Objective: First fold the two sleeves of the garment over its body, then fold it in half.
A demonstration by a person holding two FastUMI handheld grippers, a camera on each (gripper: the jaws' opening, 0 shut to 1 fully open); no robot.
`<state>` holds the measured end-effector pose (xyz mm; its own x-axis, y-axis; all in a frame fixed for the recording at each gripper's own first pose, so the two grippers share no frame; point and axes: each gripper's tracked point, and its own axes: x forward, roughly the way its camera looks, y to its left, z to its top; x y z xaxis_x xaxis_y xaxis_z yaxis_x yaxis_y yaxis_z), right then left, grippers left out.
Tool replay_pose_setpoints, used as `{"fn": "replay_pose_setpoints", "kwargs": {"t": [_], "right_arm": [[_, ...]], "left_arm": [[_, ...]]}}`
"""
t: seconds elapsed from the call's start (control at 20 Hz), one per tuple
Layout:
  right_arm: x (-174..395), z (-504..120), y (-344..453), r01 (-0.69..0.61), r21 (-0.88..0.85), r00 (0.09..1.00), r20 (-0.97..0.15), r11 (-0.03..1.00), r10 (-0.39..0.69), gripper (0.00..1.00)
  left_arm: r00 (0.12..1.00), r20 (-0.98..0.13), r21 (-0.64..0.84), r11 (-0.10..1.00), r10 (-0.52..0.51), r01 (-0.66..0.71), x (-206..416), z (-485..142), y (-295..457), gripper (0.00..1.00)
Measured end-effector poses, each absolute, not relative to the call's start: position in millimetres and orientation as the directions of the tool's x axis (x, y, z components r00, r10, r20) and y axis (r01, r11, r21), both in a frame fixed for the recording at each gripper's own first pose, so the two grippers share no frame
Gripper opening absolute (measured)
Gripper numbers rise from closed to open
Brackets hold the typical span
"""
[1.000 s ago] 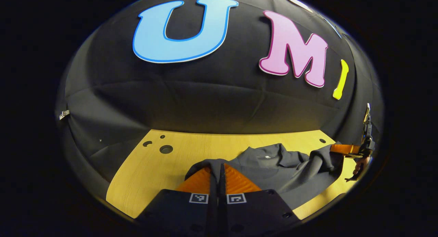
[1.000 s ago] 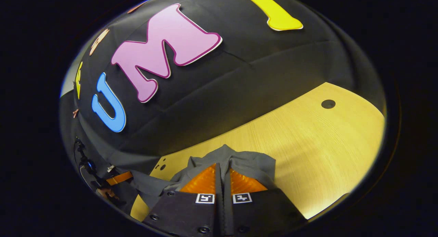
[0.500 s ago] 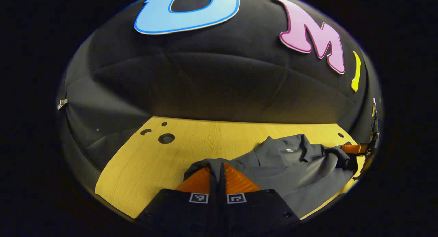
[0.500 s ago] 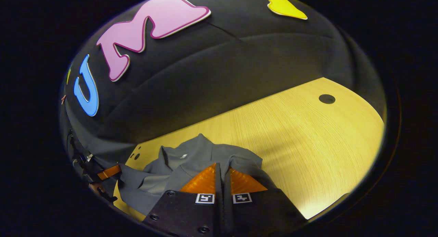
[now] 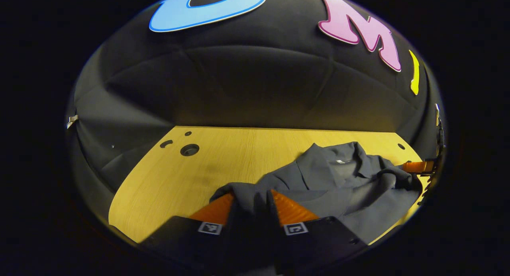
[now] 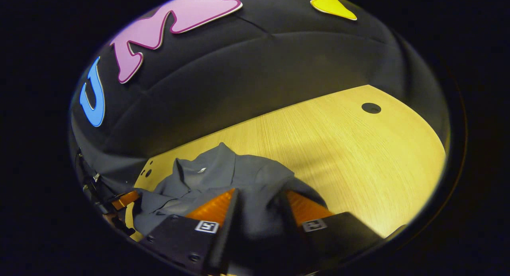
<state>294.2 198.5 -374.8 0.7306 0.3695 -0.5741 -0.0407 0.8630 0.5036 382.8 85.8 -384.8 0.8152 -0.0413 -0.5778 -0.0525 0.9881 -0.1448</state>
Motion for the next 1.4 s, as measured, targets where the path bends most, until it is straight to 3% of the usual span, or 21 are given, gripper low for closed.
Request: {"fn": "replay_pose_setpoints", "kwargs": {"t": [0.05,0.2,0.25,0.3,0.4,0.55,0.9,0.95,1.0,1.1,1.4], "right_arm": [[288.5,-366.1,195.3,-0.042,0.508,0.734,-0.568,0.861,0.371,0.78],[267.3,-335.2,179.7,-0.033,0.527,0.759,-0.539,0.849,0.364,0.8],[258.7,-322.0,171.9,-0.033,0.528,0.773,-0.525,0.849,0.357,0.8],[248.5,-308.6,165.4,-0.038,0.534,0.784,-0.508,0.844,0.357,0.8],[225.3,-280.6,156.3,-0.063,0.554,0.798,-0.471,0.83,0.375,0.8],[183.8,-240.2,142.1,-0.121,0.567,0.813,-0.414,0.815,0.409,0.8],[87.1,-183.5,135.5,-0.27,0.528,0.796,-0.348,0.805,0.495,0.81],[75.3,-178.3,139.5,-0.291,0.524,0.79,-0.34,0.8,0.51,0.68],[65.2,-176.3,142.3,-0.301,0.517,0.787,-0.339,0.801,0.515,0.82],[49.6,-170.7,149.4,-0.316,0.518,0.78,-0.334,0.795,0.528,0.95],[34.8,-179.9,159.7,-0.311,0.528,0.763,-0.358,0.791,0.539,0.96]], "left_arm": [[0.815,-0.577,-0.152,0.987,-0.046,-0.052,375.6,-379.7,84.3,0.43],[0.827,-0.559,-0.172,0.984,-0.06,-0.045,345.3,-352.9,78.4,0.72],[0.834,-0.546,-0.188,0.982,-0.074,-0.035,333.7,-341.2,73.9,0.69],[0.841,-0.533,-0.2,0.979,-0.087,-0.025,320.2,-327.8,70.0,0.73],[0.849,-0.516,-0.217,0.976,-0.113,-0.002,291.3,-303.4,62.6,0.7],[0.864,-0.482,-0.252,0.967,-0.148,0.025,251.2,-265.0,51.8,0.77],[0.853,-0.464,-0.282,0.953,-0.239,0.113,162.4,-213.5,19.2,0.78],[0.85,-0.465,-0.279,0.952,-0.245,0.122,153.6,-210.1,14.5,0.78],[0.851,-0.466,-0.269,0.955,-0.244,0.127,145.5,-205.7,12.6,0.78],[0.849,-0.461,-0.262,0.954,-0.256,0.146,132.5,-200.2,7.2,0.78],[0.823,-0.492,-0.262,0.95,-0.284,0.172,111.4,-211.0,-6.1,0.83]]}}
